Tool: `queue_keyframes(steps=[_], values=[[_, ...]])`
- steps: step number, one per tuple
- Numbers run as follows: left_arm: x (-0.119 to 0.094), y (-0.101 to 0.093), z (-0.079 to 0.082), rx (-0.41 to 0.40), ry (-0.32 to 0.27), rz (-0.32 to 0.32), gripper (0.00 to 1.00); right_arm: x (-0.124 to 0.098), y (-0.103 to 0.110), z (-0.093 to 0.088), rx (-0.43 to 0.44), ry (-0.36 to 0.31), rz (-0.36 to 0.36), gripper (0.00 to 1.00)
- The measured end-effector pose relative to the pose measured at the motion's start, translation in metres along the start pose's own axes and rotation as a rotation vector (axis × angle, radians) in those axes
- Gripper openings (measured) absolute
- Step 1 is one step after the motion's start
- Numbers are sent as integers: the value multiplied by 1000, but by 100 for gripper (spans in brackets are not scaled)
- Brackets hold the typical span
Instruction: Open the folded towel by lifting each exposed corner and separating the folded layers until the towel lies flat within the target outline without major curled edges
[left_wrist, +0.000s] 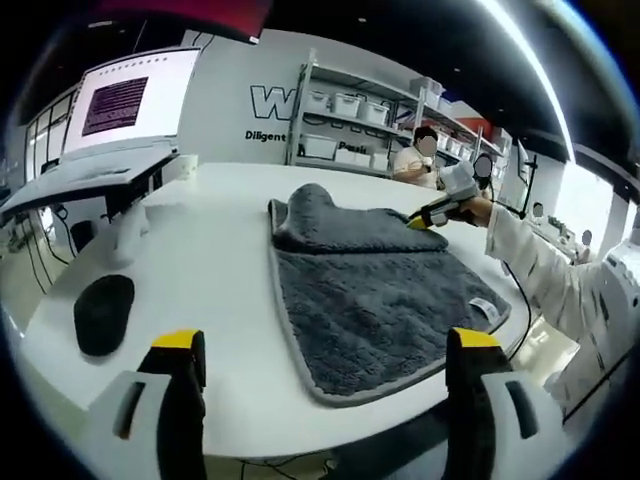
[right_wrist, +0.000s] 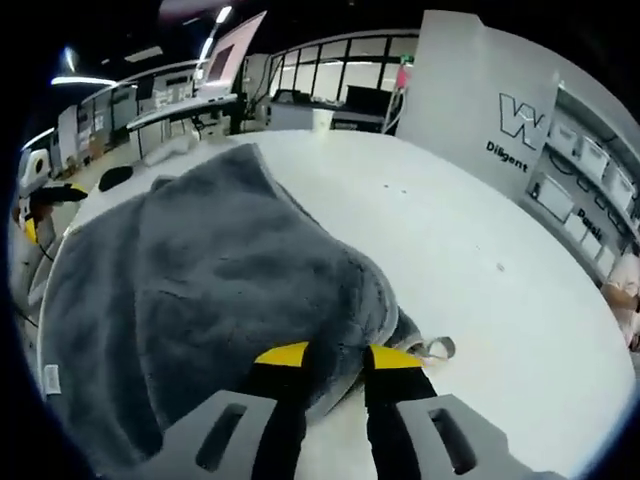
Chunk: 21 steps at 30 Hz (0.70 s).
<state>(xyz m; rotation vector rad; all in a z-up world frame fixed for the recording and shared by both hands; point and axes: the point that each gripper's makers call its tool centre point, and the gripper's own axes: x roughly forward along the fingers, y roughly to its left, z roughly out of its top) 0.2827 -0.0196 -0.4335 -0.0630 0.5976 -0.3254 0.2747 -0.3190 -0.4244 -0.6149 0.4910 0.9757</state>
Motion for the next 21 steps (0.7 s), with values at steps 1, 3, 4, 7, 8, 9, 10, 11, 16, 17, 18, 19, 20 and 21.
queue_keyframes(steps=[1,3,4,7,8,9,10,11,16,17,18,19,20,21], values=[[0,0,0,0,0,0,98,0,1,0,-1,-1,2,14],[0,0,1,1,1,2,98,0,4,0,-24,-2,18,9],[0,0,1,1,1,2,98,0,4,0,-26,-1,19,8],[0,0,1,0,1,2,98,0,5,-2,-29,9,23,7],[0,0,1,1,1,3,98,1,5,-4,-37,19,26,7],[0,0,1,1,2,3,98,2,5,-6,-44,25,28,7],[0,0,1,1,2,3,98,2,5,-7,-52,31,29,7],[0,0,2,2,2,3,98,3,5,-9,-64,41,30,7],[-1,-1,3,1,-1,1,98,5,4,-13,-79,54,25,6],[-1,-1,4,3,0,1,98,5,4,-12,-94,50,25,6],[-1,-1,3,4,1,2,98,5,4,-12,-96,48,25,6],[-1,-2,3,5,2,3,98,5,4,-11,-98,45,25,6],[-1,-1,3,7,4,4,98,5,4,-10,-101,41,26,6],[-1,-1,3,9,5,6,98,5,4,-10,-104,39,26,6]])
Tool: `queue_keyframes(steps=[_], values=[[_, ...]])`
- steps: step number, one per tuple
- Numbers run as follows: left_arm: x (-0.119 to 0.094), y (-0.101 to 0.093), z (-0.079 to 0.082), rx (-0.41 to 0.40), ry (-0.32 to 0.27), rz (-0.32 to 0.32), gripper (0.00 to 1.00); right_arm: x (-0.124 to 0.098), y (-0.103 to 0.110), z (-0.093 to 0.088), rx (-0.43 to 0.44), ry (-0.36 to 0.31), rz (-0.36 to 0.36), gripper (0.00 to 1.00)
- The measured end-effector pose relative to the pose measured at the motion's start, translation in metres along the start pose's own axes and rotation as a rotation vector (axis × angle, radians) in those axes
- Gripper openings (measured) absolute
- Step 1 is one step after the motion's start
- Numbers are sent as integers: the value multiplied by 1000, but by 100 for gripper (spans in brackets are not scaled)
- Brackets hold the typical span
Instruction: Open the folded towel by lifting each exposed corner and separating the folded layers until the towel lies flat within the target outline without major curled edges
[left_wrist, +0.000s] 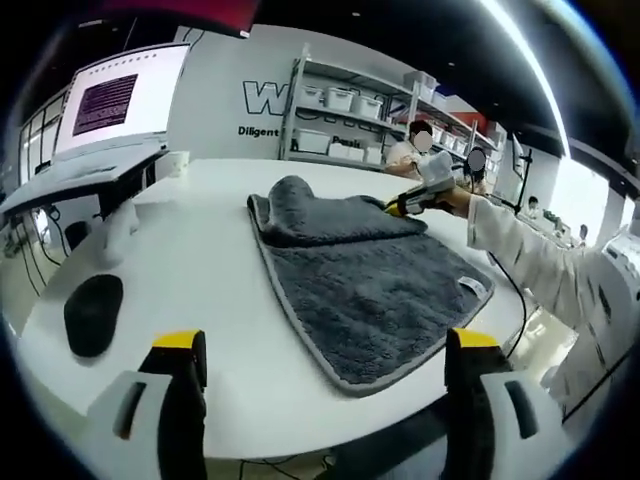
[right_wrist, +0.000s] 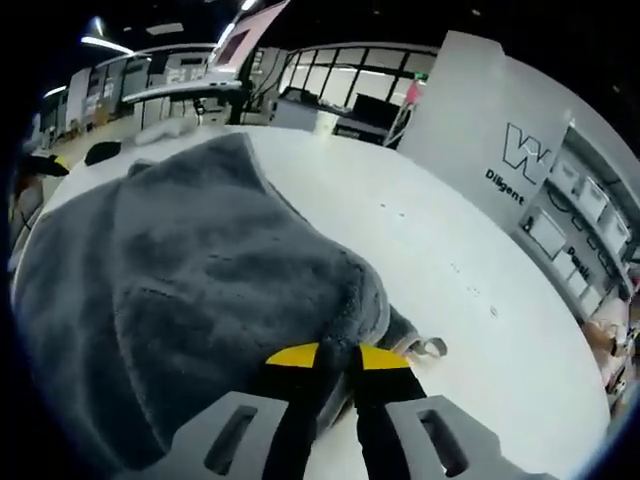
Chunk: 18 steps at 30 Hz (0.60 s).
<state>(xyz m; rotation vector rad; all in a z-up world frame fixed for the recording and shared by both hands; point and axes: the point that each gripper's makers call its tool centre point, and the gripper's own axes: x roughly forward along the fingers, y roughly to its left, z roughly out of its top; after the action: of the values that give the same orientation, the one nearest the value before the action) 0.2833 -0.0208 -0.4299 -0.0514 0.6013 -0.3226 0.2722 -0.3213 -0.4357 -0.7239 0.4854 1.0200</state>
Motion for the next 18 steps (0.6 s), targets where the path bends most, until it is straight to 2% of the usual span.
queue_keyframes(steps=[11,15,18], values=[[-2,0,-2,29,26,18,97,-2,4,-7,-77,42,22,5],[-6,3,-9,64,76,38,98,-3,15,-8,-121,64,78,4],[-7,5,-11,75,88,49,98,-5,18,-6,-87,51,106,4]])
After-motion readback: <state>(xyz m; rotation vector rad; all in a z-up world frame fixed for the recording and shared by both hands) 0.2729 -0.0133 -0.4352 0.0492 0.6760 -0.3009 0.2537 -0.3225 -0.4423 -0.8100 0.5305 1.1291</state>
